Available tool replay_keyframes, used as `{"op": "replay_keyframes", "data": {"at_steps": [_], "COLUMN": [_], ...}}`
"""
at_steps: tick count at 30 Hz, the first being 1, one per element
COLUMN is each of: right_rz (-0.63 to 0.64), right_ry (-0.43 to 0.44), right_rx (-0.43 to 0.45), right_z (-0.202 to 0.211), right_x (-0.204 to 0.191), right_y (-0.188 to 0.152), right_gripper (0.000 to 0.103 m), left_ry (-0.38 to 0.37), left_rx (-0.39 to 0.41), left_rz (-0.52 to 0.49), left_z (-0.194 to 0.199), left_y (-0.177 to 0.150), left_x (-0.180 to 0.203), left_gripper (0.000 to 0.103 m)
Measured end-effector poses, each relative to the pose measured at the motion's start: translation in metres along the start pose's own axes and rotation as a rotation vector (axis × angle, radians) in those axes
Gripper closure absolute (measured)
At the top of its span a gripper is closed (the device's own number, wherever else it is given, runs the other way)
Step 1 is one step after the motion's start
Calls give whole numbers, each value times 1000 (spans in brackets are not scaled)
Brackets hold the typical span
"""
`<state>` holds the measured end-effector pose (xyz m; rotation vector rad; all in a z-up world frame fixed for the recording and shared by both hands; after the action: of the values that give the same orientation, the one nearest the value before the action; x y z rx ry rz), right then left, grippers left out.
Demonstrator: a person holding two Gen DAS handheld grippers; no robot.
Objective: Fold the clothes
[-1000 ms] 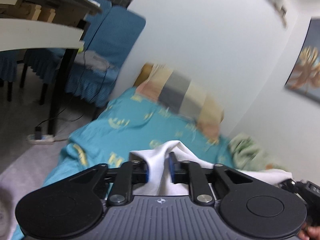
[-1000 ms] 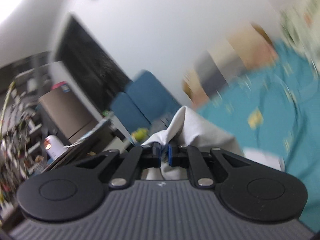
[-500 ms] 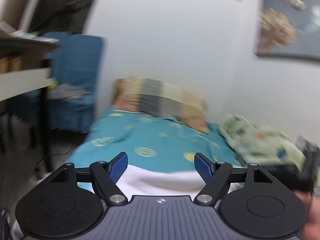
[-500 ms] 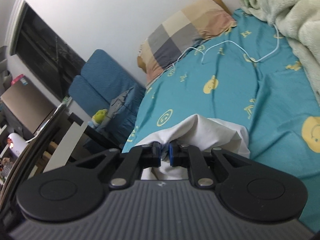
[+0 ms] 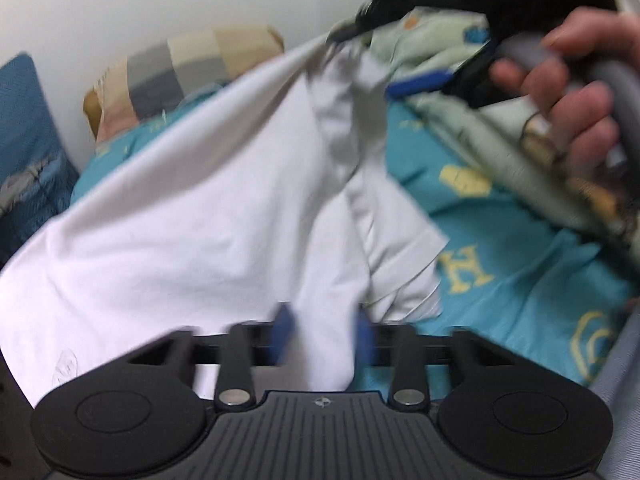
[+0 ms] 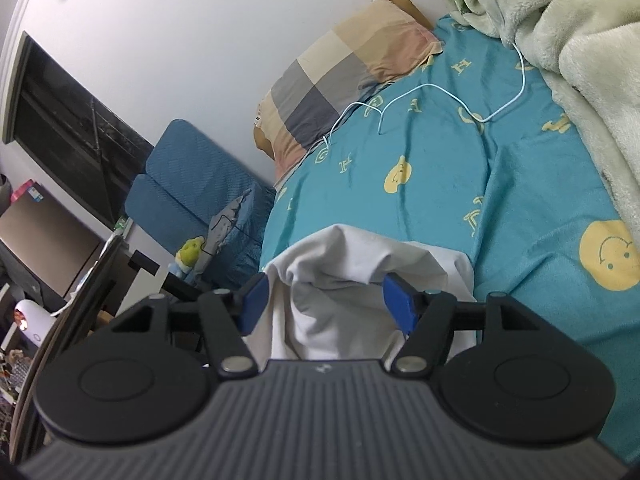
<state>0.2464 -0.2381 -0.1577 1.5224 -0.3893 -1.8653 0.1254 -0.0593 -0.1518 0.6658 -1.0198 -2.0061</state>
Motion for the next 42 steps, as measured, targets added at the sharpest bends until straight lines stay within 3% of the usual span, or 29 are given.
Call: {"op": "replay_keyframes", "data": {"at_steps": [6,10,15,19,23,27,31,33,36,38,42], "right_rz": [-30,-42,16,87,164,226,286,224,64,-3,-125], "right_ry": [-79,-93,-86,-81,-89,-102,-176,-205,-207,-206,-199], "right_rx": [22,44,-5,-90,-168,-214,-198,-173,-127,-110,-83], "right_z": [5,10,5,-5,-17,-29,-33,-30,-21,-19,-14], "right_x": [16,21,13,4,-3,-6,-2,9,27,35,47], "right_y": [5,7,-5,-25,-45,-61,-67,-61,-50,-46,-43], "right_gripper": [36,36,36,36,36,36,36,36,36,36,36], "left_ry": [-57,-127,-2,169,317,382,407,414,432,450,463], "left_rx": [256,541,671,614,521,387,315,297,271,263,305], "left_rz": [341,620,835,909,908,945,928,914,885,858,781], "left_z": [47,108,141,135,119,96,90,91,99,105,124], "left_y": [42,66,57,46,33,14,8,9,10,14,26], "left_x": [-58,-116,-198,-258,-303,-321,-321,-318,-305,-296,-270], "left_gripper": [100,100,100,100,100,100,99,93,74,53,33]}}
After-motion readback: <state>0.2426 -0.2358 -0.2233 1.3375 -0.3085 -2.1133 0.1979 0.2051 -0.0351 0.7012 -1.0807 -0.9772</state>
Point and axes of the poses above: each gripper's, at about its wrist camera, not at the fingertips, and z roughly against the way its jaws point, x to its right, y to its top, the point moved 5 cm from there along -z, roughly the way its jaws point, and after that the axes turned 11 degrees about x, right-handed, at the moved point
